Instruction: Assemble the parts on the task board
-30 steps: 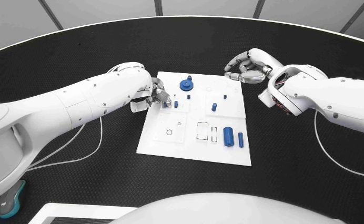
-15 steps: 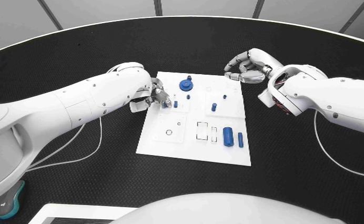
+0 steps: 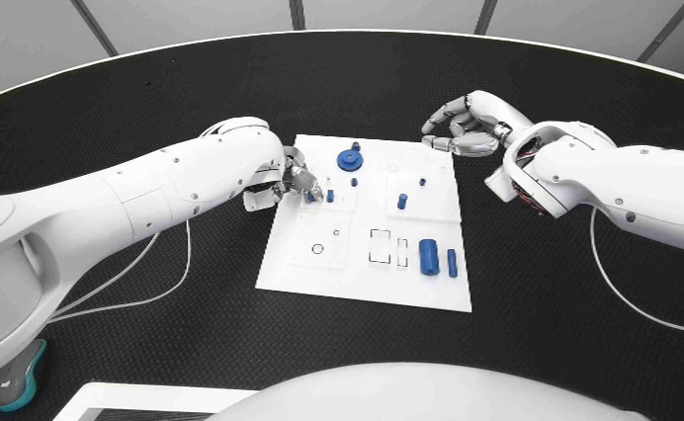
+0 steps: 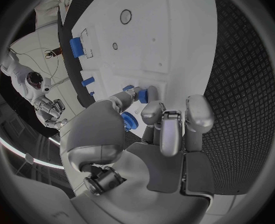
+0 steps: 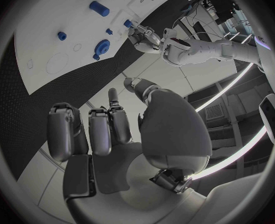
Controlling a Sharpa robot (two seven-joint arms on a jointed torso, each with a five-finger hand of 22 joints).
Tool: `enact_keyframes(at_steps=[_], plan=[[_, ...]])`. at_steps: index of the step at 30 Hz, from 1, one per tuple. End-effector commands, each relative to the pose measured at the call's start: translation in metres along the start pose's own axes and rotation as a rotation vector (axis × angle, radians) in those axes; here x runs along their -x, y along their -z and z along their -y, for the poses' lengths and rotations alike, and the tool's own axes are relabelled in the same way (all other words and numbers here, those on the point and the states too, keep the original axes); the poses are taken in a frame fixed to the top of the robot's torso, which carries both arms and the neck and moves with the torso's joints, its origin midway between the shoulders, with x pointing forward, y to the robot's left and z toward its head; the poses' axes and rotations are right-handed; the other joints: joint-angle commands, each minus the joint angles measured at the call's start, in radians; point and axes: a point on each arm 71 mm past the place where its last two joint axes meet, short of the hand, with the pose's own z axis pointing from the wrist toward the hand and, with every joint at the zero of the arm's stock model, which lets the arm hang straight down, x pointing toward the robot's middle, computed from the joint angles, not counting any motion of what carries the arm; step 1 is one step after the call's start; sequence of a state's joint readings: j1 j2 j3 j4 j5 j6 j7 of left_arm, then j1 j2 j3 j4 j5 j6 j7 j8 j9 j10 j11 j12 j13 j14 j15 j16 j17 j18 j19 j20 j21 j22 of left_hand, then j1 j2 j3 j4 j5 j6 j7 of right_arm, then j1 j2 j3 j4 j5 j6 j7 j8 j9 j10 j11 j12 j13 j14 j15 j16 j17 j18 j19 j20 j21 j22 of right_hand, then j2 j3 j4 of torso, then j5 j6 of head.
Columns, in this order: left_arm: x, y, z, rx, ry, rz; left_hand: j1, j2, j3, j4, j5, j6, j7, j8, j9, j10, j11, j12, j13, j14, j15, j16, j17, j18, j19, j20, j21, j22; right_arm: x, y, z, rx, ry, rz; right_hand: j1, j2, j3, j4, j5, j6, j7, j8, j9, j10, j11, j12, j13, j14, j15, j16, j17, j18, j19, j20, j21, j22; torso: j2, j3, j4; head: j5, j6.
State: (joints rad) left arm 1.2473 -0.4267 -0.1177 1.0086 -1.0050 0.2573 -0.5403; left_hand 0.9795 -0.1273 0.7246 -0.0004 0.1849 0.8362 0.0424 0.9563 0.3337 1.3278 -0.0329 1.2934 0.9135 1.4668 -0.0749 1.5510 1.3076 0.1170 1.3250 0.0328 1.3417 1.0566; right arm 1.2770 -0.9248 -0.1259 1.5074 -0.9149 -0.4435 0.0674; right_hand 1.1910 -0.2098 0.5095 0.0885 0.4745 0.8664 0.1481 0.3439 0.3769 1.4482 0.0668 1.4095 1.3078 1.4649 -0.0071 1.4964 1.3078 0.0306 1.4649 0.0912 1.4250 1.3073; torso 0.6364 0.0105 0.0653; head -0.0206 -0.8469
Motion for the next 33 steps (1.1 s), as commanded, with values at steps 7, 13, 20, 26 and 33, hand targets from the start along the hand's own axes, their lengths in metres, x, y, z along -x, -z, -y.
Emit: enact_keyframes(at_steps=[7, 13, 20, 26, 33], plan=[[0.0005, 0.0003, -0.0009, 0.001, 0.005, 0.006, -0.007, -0.017, -0.028, 0.018, -0.006, 0.010, -0.002, -0.009, -0.006, -0.005, 0.003, 0.002, 0.004, 0.094, -0.008, 0.007, 0.225, -0.016, 0.005, -0.003, 0.004, 0.002, 0.0003, 0.0002, 0.0002, -0.001, 0.000, 0.000, -0.005, 0.000, 0.006, -0.003, 0.006, -0.011, 0.000, 0.007, -0.002, 0.000, -0.007, 0.000, 0.119, 0.073, -0.009, -0.004, 0.132, 0.012, 0.032, -0.005, -0.005, 0.123, 0.000, 0.0003, 0.0003, 0.000, 0.002], [0.0008, 0.0005, -0.0017, 0.003, 0.007, 0.009, -0.009, -0.020, -0.036, 0.025, -0.006, 0.012, -0.003, -0.010, -0.008, -0.004, 0.003, 0.003, 0.007, 0.095, -0.008, 0.007, 0.227, -0.016, 0.006, -0.004, 0.005, 0.004, 0.0004, 0.0003, 0.0003, -0.001, 0.000, 0.001, -0.005, 0.000, 0.006, -0.003, 0.006, -0.011, 0.000, 0.007, -0.002, 0.000, -0.007, 0.000, 0.119, 0.073, -0.009, -0.004, 0.132, 0.012, 0.032, -0.005, -0.005, 0.123, 0.000, 0.0009, -0.0003, 0.000, 0.002], [0.0010, 0.0009, -0.0027, 0.004, 0.010, 0.012, -0.010, -0.022, -0.040, 0.028, -0.006, 0.013, -0.003, -0.010, -0.009, -0.005, 0.003, 0.003, 0.006, 0.095, -0.008, 0.007, 0.227, -0.016, 0.006, -0.004, 0.005, 0.006, 0.0007, 0.0005, 0.0006, -0.001, 0.000, 0.002, -0.005, 0.000, 0.006, -0.003, 0.006, -0.011, 0.000, 0.007, -0.002, 0.000, -0.007, 0.000, 0.119, 0.073, -0.009, -0.004, 0.132, 0.012, 0.032, -0.005, -0.005, 0.123, 0.000, 0.0007, -0.0004, 0.000, 0.001], [0.0010, 0.0014, -0.0032, 0.004, 0.011, 0.013, -0.013, -0.029, -0.052, 0.036, -0.006, 0.015, -0.003, -0.012, -0.012, -0.005, 0.003, 0.002, 0.007, 0.094, -0.008, 0.007, 0.226, -0.016, 0.006, -0.004, 0.005, 0.005, 0.0007, 0.0005, 0.0006, -0.001, 0.000, 0.002, -0.005, 0.000, 0.006, -0.003, 0.006, -0.011, 0.000, 0.007, -0.002, 0.000, -0.007, 0.000, 0.119, 0.073, -0.009, -0.004, 0.132, 0.012, 0.032, -0.005, -0.005, 0.123, -0.001, 0.0006, 0.0003, 0.000, 0.002], [0.0010, 0.0018, -0.0039, 0.005, 0.013, 0.013, -0.016, -0.034, -0.064, 0.044, -0.007, 0.018, -0.003, -0.013, -0.014, -0.004, 0.003, 0.003, 0.010, 0.095, -0.008, 0.007, 0.227, -0.017, 0.007, -0.004, 0.006, 0.007, 0.0007, 0.0003, 0.0007, -0.001, 0.001, 0.002, -0.005, 0.000, 0.006, -0.003, 0.006, -0.011, 0.000, 0.007, -0.002, 0.000, -0.007, 0.000, 0.119, 0.073, -0.009, -0.004, 0.132, 0.012, 0.032, -0.005, -0.005, 0.123, -0.001, 0.0006, 0.0001, 0.001, 0.002]])
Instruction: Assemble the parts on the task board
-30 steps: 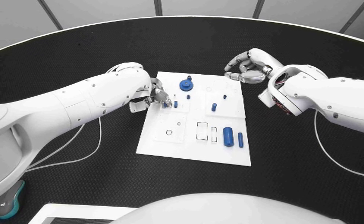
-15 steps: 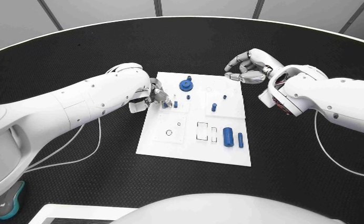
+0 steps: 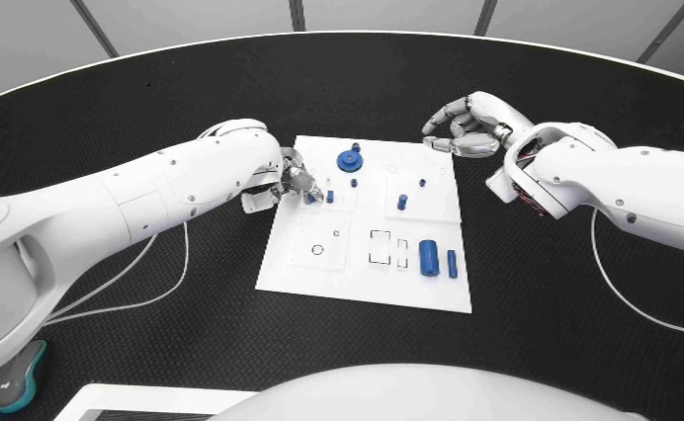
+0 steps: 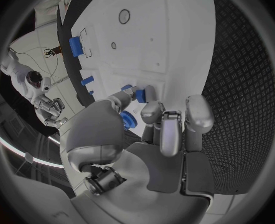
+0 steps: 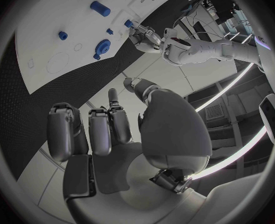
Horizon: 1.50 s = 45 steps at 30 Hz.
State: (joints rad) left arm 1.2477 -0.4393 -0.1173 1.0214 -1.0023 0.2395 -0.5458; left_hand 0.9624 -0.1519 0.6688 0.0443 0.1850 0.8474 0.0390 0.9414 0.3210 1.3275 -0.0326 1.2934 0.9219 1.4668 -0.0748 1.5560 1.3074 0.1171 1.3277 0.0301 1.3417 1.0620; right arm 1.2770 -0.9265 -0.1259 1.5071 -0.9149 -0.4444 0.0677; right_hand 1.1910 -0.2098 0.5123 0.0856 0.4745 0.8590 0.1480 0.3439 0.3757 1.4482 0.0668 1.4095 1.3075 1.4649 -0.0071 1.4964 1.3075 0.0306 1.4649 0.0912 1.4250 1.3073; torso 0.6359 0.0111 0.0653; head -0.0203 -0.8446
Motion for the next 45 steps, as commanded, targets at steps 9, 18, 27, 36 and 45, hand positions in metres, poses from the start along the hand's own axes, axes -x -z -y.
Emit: enact_keyframes(at_steps=[9, 18, 27, 36, 45], plan=[[0.0005, 0.0009, -0.0023, 0.003, 0.004, 0.005, -0.003, -0.015, -0.022, 0.011, -0.007, 0.009, 0.001, 0.000, -0.004, -0.004, 0.003, 0.002, 0.002, 0.094, -0.008, 0.002, 0.226, -0.017, 0.005, -0.001, 0.006, 0.002, 0.0002, 0.0000, 0.0003, 0.000, 0.000, 0.000, -0.005, 0.000, 0.003, 0.000, 0.006, -0.004, 0.000, 0.007, -0.001, 0.000, -0.007, 0.000, 0.119, 0.073, -0.009, -0.004, 0.132, 0.012, 0.032, -0.005, -0.005, 0.123, 0.000, 0.0000, 0.0005, 0.002, 0.000], [0.0006, 0.0017, -0.0027, 0.003, 0.007, 0.009, -0.005, -0.019, -0.032, 0.017, -0.007, 0.010, 0.001, 0.000, -0.006, -0.004, 0.003, 0.002, 0.002, 0.094, -0.008, 0.001, 0.224, -0.017, 0.005, -0.001, 0.006, 0.002, 0.0003, -0.0002, 0.0005, 0.000, 0.001, 0.001, -0.005, 0.000, 0.003, 0.000, 0.006, -0.004, 0.000, 0.007, -0.001, 0.000, -0.007, 0.000, 0.119, 0.073, -0.009, -0.004, 0.132, 0.012, 0.032, -0.005, -0.005, 0.123, -0.001, 0.0004, -0.0003, 0.003, 0.001], [-0.0010, 0.0018, -0.0002, -0.001, 0.009, -0.006, -0.005, -0.024, -0.043, 0.023, -0.007, 0.011, 0.001, -0.001, -0.007, -0.004, 0.003, 0.002, 0.004, 0.094, -0.008, 0.002, 0.225, -0.017, 0.005, -0.001, 0.005, 0.001, 0.0002, -0.0005, 0.0006, 0.000, 0.001, 0.000, -0.007, -0.001, 0.004, 0.000, 0.009, -0.005, 0.001, 0.007, -0.002, 0.000, -0.006, 0.000, 0.118, 0.073, -0.009, -0.005, 0.131, 0.012, 0.032, -0.005, -0.006, 0.123, 0.000, 0.0001, -0.0006, 0.003, 0.004], [-0.0006, 0.0016, -0.0009, 0.000, 0.014, -0.006, -0.005, -0.033, -0.063, 0.032, -0.008, 0.013, 0.002, -0.001, -0.009, -0.005, 0.004, 0.001, 0.005, 0.094, -0.008, 0.002, 0.225, -0.017, 0.004, -0.001, 0.005, 0.000, 0.0005, -0.0004, 0.0009, -0.001, 0.001, 0.001, -0.007, -0.001, 0.004, 0.000, 0.009, -0.005, 0.001, 0.007, -0.002, 0.000, -0.006, 0.000, 0.118, 0.073, -0.009, -0.005, 0.131, 0.012, 0.032, -0.005, -0.006, 0.123, 0.000, 0.0006, 0.0000, 0.002, 0.004], [-0.0002, 0.0022, -0.0012, 0.000, 0.016, -0.004, -0.006, -0.036, -0.074, 0.038, -0.009, 0.014, 0.002, -0.001, -0.011, -0.005, 0.004, 0.000, 0.005, 0.094, -0.008, 0.002, 0.225, -0.017, 0.005, -0.001, 0.005, 0.002, 0.0008, -0.0005, 0.0013, -0.002, 0.002, 0.001, -0.007, -0.001, 0.004, 0.000, 0.009, -0.005, 0.001, 0.007, -0.002, 0.000, -0.006, 0.000, 0.118, 0.073, -0.009, -0.005, 0.131, 0.012, 0.032, -0.005, -0.006, 0.123, 0.000, 0.0004, -0.0005, 0.003, 0.006]])
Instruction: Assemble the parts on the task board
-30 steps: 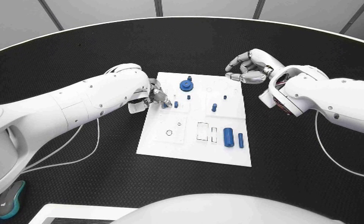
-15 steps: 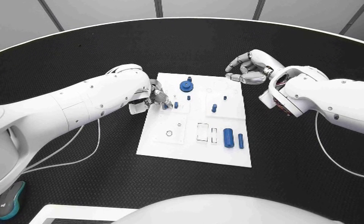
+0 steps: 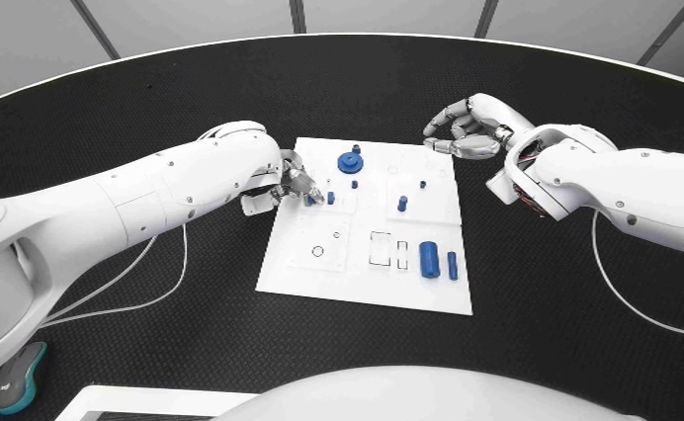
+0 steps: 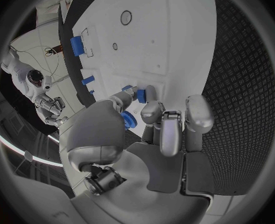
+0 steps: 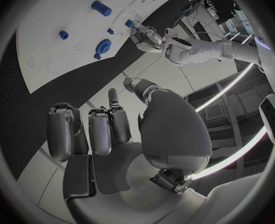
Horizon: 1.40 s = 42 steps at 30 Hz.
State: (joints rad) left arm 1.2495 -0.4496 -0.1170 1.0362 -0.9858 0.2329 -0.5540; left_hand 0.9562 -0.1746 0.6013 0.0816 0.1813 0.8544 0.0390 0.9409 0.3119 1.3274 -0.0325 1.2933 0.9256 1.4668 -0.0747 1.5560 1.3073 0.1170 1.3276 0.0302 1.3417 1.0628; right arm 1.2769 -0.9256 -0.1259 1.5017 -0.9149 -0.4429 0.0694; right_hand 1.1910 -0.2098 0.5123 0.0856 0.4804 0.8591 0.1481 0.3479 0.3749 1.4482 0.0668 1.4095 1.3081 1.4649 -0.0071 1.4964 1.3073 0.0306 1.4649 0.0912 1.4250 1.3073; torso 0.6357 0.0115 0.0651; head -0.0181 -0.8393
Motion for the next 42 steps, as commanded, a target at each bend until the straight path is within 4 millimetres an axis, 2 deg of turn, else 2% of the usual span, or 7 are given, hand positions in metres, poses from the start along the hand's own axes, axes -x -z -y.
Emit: enact_keyframes(at_steps=[1, 21, 42], plan=[[0.0001, 0.0002, 0.0001, 0.000, 0.000, 0.000, 0.001, -0.014, -0.009, 0.002, -0.005, 0.007, 0.002, -0.001, -0.002, -0.005, 0.004, 0.000, 0.001, 0.094, -0.008, 0.002, 0.225, -0.017, 0.004, -0.001, 0.004, -0.001, 0.0001, -0.0001, 0.0001, 0.000, 0.000, 0.000, -0.007, -0.001, 0.004, 0.000, 0.003, -0.005, 0.001, 0.003, -0.001, 0.000, -0.006, 0.000, 0.118, 0.073, -0.009, -0.005, 0.131, 0.012, 0.032, -0.005, -0.006, 0.123, 0.000, -0.0001, -0.0005, 0.001, 0.001], [0.0022, 0.0016, -0.0012, 0.000, 0.004, 0.008, 0.000, -0.030, -0.078, 0.037, -0.015, 0.012, 0.004, -0.003, -0.009, -0.004, 0.005, -0.001, 0.006, 0.095, -0.007, 0.002, 0.227, -0.017, 0.005, 0.000, 0.004, 0.001, 0.0006, 0.0002, 0.0006, -0.001, 0.001, 0.002, -0.007, -0.001, 0.004, 0.000, 0.003, -0.005, 0.001, 0.003, -0.001, 0.000, -0.006, 0.000, 0.118, 0.073, -0.009, -0.005, 0.131, 0.012, 0.032, -0.005, -0.006, 0.123, 0.001, -0.0013, 0.0004, -0.001, 0.001], [0.0039, 0.0032, -0.0009, -0.002, 0.019, 0.002, 0.003, -0.030, -0.085, 0.041, -0.017, 0.012, 0.003, -0.003, -0.009, -0.004, 0.005, -0.001, 0.007, 0.095, -0.007, 0.002, 0.227, -0.017, 0.005, 0.000, 0.004, 0.000, 0.0006, 0.0004, 0.0008, -0.003, 0.000, 0.000, -0.007, -0.001, 0.004, 0.000, 0.003, -0.005, 0.001, 0.003, -0.001, 0.000, -0.006, 0.000, 0.118, 0.073, -0.009, -0.005, 0.131, 0.012, 0.032, -0.005, -0.006, 0.123, 0.001, -0.0010, -0.0001, -0.001, -0.001]])
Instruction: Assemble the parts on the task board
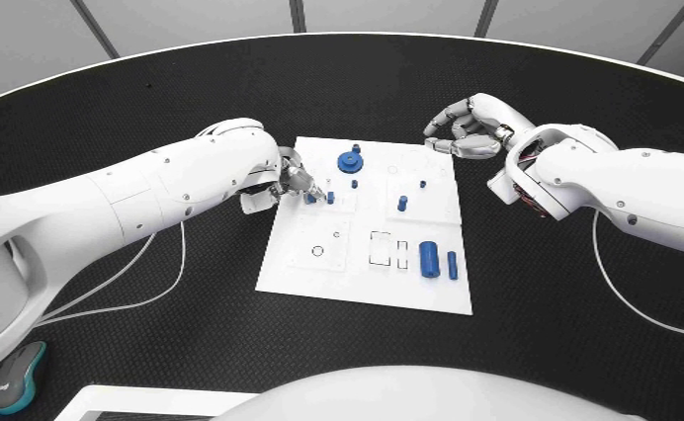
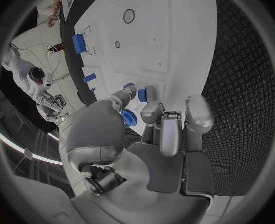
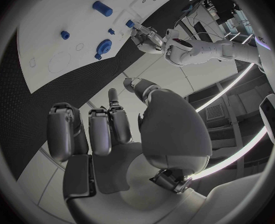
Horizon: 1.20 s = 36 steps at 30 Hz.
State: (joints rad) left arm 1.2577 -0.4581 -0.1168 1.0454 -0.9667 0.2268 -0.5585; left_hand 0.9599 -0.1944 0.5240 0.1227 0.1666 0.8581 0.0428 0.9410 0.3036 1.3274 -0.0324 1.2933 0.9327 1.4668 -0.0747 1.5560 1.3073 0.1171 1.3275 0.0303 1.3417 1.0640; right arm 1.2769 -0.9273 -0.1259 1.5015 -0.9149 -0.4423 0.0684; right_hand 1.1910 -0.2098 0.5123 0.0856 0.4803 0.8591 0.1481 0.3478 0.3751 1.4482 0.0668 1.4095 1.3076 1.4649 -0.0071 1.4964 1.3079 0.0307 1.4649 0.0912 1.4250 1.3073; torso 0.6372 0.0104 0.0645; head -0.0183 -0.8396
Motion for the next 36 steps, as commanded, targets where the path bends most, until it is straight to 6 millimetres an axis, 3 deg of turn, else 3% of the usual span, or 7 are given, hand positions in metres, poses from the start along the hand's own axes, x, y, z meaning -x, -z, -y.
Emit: enact_keyframes(at_steps=[1, 36], plan=[[0.0003, 0.0001, -0.0004, 0.001, 0.001, 0.000, 0.002, -0.010, -0.009, 0.000, -0.002, 0.008, -0.001, -0.003, -0.001, -0.004, 0.005, -0.002, 0.000, 0.095, -0.007, 0.002, 0.227, -0.017, 0.006, 0.000, 0.005, 0.001, 0.0001, 0.0001, 0.0001, 0.000, 0.000, 0.000, -0.007, -0.001, 0.004, 0.000, 0.004, -0.005, 0.001, 0.003, -0.001, 0.000, -0.006, 0.000, 0.118, 0.073, -0.009, -0.005, 0.131, 0.012, 0.032, -0.005, -0.006, 0.123, 0.000, 0.0004, 0.0006, -0.001, 0.000], [0.0081, 0.0037, -0.0056, 0.012, 0.008, 0.013, 0.028, 0.001, -0.018, 0.001, -0.001, 0.009, -0.002, -0.004, -0.004, -0.004, 0.003, -0.003, 0.001, 0.095, -0.007, 0.003, 0.228, -0.017, 0.005, -0.001, 0.004, 0.000, 0.0000, -0.0001, 0.0004, -0.002, 0.000, -0.002, -0.007, -0.001, 0.005, 0.000, 0.006, -0.006, 0.001, 0.005, -0.002, 0.001, -0.006, 0.001, 0.119, 0.074, -0.009, -0.005, 0.132, 0.011, 0.032, -0.005, -0.005, 0.123, -0.001, 0.0006, -0.0003, 0.002, 0.000]])
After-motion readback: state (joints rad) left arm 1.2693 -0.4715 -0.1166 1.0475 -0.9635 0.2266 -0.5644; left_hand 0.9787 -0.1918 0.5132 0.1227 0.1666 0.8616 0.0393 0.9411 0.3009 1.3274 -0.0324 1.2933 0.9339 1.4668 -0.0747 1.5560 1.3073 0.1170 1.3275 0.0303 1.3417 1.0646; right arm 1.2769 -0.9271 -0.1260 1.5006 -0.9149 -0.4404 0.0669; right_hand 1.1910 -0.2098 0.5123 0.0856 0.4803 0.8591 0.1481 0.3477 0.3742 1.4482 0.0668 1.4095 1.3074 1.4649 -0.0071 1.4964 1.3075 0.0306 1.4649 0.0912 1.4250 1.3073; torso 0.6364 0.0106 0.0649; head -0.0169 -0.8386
